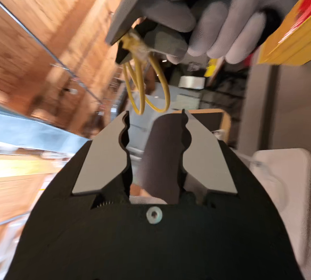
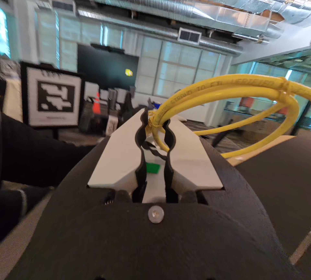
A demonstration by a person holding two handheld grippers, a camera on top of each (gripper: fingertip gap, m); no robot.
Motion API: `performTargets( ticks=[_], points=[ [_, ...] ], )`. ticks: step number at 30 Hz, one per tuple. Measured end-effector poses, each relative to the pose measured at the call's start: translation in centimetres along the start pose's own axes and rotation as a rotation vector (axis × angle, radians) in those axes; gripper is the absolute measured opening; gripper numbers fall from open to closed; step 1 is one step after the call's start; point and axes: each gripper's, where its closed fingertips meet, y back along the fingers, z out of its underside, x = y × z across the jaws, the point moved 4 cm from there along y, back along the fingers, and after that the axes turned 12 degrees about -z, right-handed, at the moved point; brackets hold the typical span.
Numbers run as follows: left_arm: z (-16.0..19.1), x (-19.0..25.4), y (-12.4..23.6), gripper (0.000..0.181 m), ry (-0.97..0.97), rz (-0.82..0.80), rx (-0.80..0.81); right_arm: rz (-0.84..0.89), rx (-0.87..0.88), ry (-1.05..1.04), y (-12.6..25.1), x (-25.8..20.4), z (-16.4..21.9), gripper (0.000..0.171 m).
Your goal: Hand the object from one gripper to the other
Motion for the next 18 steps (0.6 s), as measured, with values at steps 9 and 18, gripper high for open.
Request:
performTargets(
  ticks=[9,18],
  points=[
    [1.5,-4.9,2.5,0.055,0.858,0.372,-0.024,0.069,-0.88,0.466,-1.6,-1.6,7.8,0.014],
    [1.8,-3.1,2.6,0.076,1.458,0.771,-0.055,0.449,-1.342,1.103,0.4,4.7,12.0,0.014]
  ],
)
